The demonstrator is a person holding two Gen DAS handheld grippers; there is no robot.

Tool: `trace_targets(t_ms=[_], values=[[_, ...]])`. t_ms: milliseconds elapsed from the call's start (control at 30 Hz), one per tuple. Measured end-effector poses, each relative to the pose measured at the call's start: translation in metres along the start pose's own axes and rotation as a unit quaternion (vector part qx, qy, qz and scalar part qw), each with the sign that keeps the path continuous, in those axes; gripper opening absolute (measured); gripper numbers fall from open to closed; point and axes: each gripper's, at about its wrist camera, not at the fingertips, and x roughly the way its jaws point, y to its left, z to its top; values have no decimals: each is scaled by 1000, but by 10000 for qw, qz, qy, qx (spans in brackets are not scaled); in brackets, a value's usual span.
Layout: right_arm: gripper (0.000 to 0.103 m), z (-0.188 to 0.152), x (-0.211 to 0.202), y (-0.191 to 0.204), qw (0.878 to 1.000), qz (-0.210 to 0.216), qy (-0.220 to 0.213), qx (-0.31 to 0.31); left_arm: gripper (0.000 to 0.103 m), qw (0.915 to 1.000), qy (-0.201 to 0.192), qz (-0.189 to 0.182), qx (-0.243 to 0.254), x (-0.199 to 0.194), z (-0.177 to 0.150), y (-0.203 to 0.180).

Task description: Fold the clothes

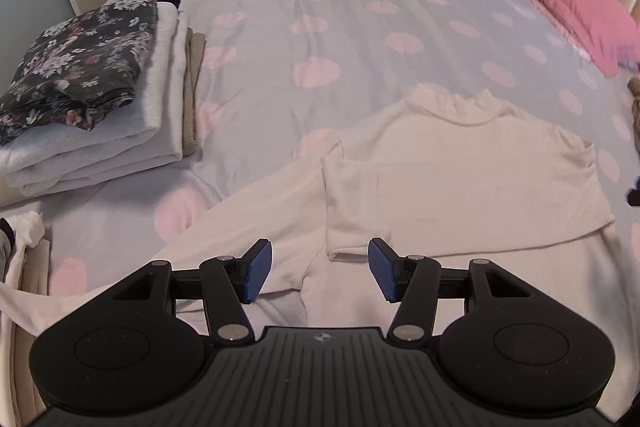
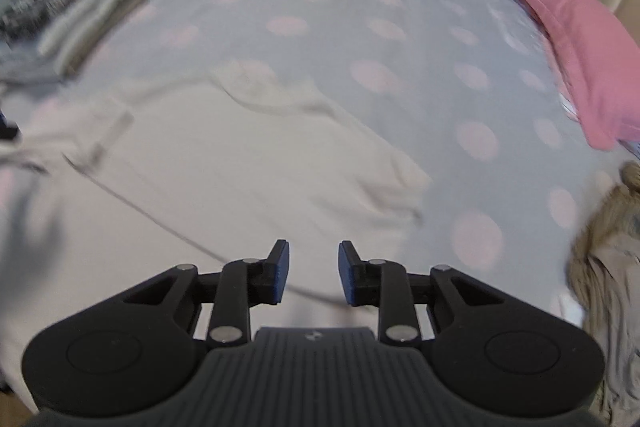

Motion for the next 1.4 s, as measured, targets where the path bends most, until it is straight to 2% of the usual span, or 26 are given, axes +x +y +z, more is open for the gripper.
trace_targets(t_ms=[167, 267, 367, 433, 600, 700, 800, 1000, 1100, 1167, 1267, 1400], values=[[30, -32, 28, -26, 9996, 21, 276, 78, 52, 9997, 179, 64, 120, 12, -3, -5], [30, -40, 41, -35, 9984, 233, 502, -111, 52, 9994, 262, 110, 177, 18, -5, -6], [33, -41, 48, -41, 9971, 430, 576, -233, 52, 9991, 346, 130, 230, 24, -5, -8], [40, -41, 53, -43, 9973, 455, 537, -231, 52, 9989, 386, 131, 241, 28, -5, -9], [40, -37, 71, -35, 9970, 450, 571, -273, 52, 9984, 482, 129, 257, 35, -2, -11], [36, -32, 77, -26, 9975, 211, 483, -474, 52, 9984, 503, 129, 214, 37, -1, -10], [13, -30, 79, -28, 9978, 147, 493, -426, 52, 9985, 512, 121, 162, 38, 0, -9], [11, -23, 61, -37, 9993, 82, 326, -144, 52, 9986, 501, 122, 93, 38, 1, -7], [10, -22, 58, -50, 9983, -226, 532, -29, 52, 9987, 487, 129, 58, 37, 2, -5], [10, -31, 71, -64, 9958, -359, 815, 230, 52, 9987, 490, 144, 42, 37, 2, -4], [10, -40, 87, -75, 9928, -237, 1006, 606, 52, 9986, 499, 174, 16, 38, 3, -2], [11, -41, 87, -71, 9936, -131, 1025, 450, 52, 9988, 461, 155, 0, 39, 3, -1]])
